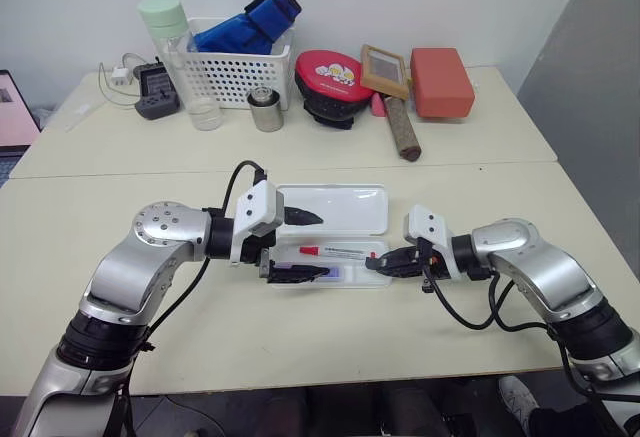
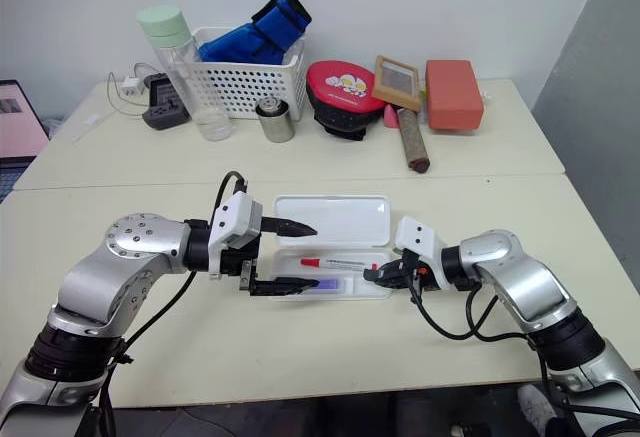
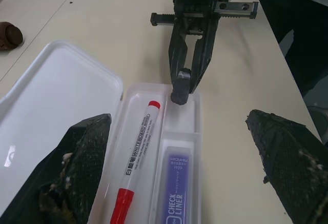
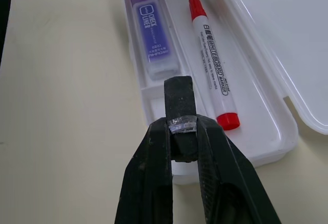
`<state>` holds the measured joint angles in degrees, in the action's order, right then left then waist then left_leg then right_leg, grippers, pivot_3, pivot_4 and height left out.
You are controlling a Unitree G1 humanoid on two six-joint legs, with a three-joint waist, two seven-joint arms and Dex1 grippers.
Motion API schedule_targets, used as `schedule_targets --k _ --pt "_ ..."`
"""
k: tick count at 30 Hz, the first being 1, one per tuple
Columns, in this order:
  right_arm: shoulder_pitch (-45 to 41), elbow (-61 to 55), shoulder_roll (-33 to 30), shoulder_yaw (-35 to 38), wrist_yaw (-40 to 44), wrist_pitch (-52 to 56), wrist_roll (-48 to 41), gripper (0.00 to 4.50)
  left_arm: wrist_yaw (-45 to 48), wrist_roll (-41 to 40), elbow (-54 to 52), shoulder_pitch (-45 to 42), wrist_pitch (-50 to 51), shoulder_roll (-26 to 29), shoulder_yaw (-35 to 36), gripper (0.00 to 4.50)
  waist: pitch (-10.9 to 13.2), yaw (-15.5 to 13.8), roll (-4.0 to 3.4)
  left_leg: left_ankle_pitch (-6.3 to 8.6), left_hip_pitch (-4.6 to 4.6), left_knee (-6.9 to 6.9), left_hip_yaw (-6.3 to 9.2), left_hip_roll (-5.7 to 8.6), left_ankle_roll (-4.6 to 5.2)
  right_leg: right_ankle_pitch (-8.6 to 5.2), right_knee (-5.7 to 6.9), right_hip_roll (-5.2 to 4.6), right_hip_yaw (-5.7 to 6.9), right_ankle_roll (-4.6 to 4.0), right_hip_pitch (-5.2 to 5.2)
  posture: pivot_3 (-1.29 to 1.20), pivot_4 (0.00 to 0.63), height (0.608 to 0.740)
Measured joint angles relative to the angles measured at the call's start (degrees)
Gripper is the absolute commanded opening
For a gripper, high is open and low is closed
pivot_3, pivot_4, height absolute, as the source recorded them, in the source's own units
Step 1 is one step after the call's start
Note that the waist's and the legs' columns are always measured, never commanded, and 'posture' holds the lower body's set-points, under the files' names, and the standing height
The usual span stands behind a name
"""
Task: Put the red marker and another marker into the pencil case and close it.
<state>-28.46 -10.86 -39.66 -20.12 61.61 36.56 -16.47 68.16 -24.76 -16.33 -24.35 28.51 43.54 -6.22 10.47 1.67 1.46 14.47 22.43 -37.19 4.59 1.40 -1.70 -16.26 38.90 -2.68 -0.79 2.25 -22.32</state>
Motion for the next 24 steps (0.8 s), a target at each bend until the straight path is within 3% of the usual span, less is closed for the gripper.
schedule_targets --k 17,19,24 --pt "-0.5 0.7 2.0 -1.3 0.6 0.0 1.3 0.31 -0.2 -0.9 -1.5 0.4 1.0 0.8 0.0 4.50 0.0 0.0 0.00 0.00 0.00 0.00 0.00 0.00 0.00 0.00 0.01 0.01 0.01 0.00 0.00 0.00 0.150 0.740" --pt "-0.5 1.1 2.2 -1.3 0.6 0.0 1.6 1.02 -0.2 -0.9 -1.5 0.4 1.0 0.8 0.0 4.50 0.0 0.0 0.00 0.00 0.00 0.00 0.01 0.00 0.00 0.00 0.01 0.01 0.01 0.00 0.00 0.00 0.150 0.740" --pt "-1.5 1.3 2.6 -1.3 0.6 0.0 1.7 2.16 -0.5 -0.9 -1.5 0.4 1.1 0.8 -0.1 4.50 0.0 0.0 0.00 0.00 0.00 0.00 0.01 0.00 0.00 0.00 0.01 0.01 0.01 0.00 0.00 0.00 0.150 0.740"
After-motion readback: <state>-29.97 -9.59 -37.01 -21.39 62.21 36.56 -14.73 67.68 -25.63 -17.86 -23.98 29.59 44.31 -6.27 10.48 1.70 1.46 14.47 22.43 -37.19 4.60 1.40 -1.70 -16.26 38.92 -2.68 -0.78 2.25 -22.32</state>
